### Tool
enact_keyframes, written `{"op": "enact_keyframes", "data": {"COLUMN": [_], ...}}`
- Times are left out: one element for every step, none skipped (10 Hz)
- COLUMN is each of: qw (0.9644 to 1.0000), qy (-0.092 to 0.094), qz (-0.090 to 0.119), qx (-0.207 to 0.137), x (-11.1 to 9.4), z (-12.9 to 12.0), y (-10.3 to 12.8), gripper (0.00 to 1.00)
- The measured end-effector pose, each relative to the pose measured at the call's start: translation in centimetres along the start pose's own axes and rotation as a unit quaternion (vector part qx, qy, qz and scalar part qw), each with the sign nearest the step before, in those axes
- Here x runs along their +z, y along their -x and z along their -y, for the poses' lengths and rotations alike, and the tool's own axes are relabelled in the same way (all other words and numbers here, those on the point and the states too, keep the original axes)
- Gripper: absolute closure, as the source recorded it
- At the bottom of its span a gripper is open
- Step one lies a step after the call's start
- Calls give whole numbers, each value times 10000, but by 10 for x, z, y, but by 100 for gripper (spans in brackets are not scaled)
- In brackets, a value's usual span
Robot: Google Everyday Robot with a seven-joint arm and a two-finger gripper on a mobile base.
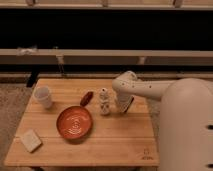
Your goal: Push the eraser across the table
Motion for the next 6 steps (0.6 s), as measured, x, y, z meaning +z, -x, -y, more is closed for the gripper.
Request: {"op": "enact_keyframes", "data": {"qw": [10000, 10000, 10000, 9999, 9999, 9999], "qy": [7, 5, 5, -2, -12, -31], "qz": [11, 18, 14, 9, -1, -13], "qx": [23, 48, 80, 104, 119, 149], "x": [2, 3, 4, 4, 4, 3], "z": [0, 1, 1, 1, 1, 1], "y": [-5, -10, -17, -23, -27, -33], "gripper": [100, 100, 100, 100, 100, 100]}}
